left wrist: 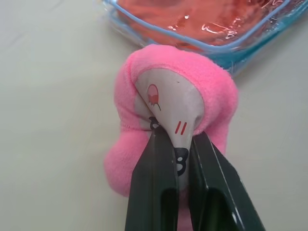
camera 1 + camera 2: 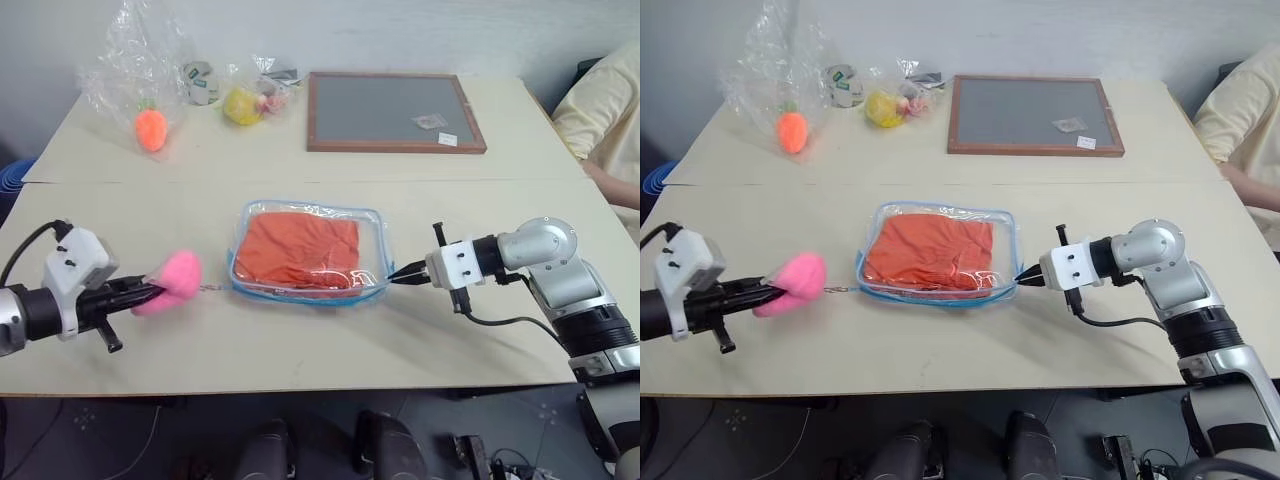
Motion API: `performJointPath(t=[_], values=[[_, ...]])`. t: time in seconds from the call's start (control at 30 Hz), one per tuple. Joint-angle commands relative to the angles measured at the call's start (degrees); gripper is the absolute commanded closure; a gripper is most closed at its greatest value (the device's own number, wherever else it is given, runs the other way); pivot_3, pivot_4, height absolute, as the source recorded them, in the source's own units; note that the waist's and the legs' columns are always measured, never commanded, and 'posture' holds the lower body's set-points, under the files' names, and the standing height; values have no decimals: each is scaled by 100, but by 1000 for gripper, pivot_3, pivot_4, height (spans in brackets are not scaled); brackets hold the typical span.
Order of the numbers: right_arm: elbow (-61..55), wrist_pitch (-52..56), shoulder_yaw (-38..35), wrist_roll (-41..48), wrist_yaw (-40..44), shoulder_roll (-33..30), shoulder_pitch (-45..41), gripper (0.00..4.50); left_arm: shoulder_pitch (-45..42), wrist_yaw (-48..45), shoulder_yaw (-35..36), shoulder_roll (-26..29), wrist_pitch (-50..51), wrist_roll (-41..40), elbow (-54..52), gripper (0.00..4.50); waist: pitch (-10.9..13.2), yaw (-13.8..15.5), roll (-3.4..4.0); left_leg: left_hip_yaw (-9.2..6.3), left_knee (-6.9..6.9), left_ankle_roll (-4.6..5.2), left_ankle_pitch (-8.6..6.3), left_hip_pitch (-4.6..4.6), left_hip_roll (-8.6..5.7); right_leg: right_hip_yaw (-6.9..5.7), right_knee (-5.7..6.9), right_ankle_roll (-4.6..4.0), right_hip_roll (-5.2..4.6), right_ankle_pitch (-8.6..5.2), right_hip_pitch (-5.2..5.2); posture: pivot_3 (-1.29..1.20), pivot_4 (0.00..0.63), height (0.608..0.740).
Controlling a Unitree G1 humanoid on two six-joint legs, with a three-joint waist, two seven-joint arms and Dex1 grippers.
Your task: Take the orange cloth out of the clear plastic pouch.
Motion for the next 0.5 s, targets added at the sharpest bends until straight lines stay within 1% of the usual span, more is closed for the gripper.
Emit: performJointPath(t=[0.03,0.07,0.13,0.17,0.2,0.23,0.3,0.4,0.5], values=[[-13,103,-165,106,-22,31,-55,4498,-109,211,-137,-83,4,-111,-92,4489,0,-1,0,0,0,0,0,0,0,0,1,0,0,0,0,0,150,740],[-46,227,-143,136,8,43,-48,4498,-108,260,-234,-137,17,-150,-146,4489,0,-3,0,0,0,0,0,0,0,1,2,0,0,0,0,0,150,740],[-160,675,-115,226,104,36,-30,4058,-92,409,-423,-303,108,-227,-236,4500,0,-6,0,2,0,-1,-1,0,1,3,3,0,0,0,-2,0,150,740],[-217,826,-121,260,137,23,-16,3885,-79,501,-486,-387,156,-244,-260,4179,0,-5,0,4,-1,-1,-1,0,0,5,3,0,0,0,-3,0,150,740],[-281,940,-150,298,160,-3,11,3500,-28,556,-503,-477,207,-291,-294,3837,0,-4,0,4,0,-1,-1,-1,0,5,3,0,0,0,-4,0,150,740],[-357,1053,-198,345,171,-44,50,3285,64,577,-503,-545,206,-311,-335,3666,0,-4,0,4,0,-1,-1,-1,1,5,3,0,1,0,-4,0,150,740],[-523,1335,-321,481,173,-121,127,2677,253,614,-476,-605,175,-290,-384,3076,0,-3,0,5,-1,-1,-1,0,1,6,3,0,0,0,-5,0,150,740],[-959,2137,-639,913,149,-304,320,1832,540,543,-167,-606,167,-389,-327,2287,0,0,0,4,-1,-2,-1,-1,2,5,3,-1,1,0,-6,0,150,740],[-1416,2999,-931,1336,132,-523,505,828,601,376,173,-471,55,-503,-28,1383,0,24,0,3,1,-1,-2,-2,2,4,3,-1,-1,0,-5,0,150,740]])
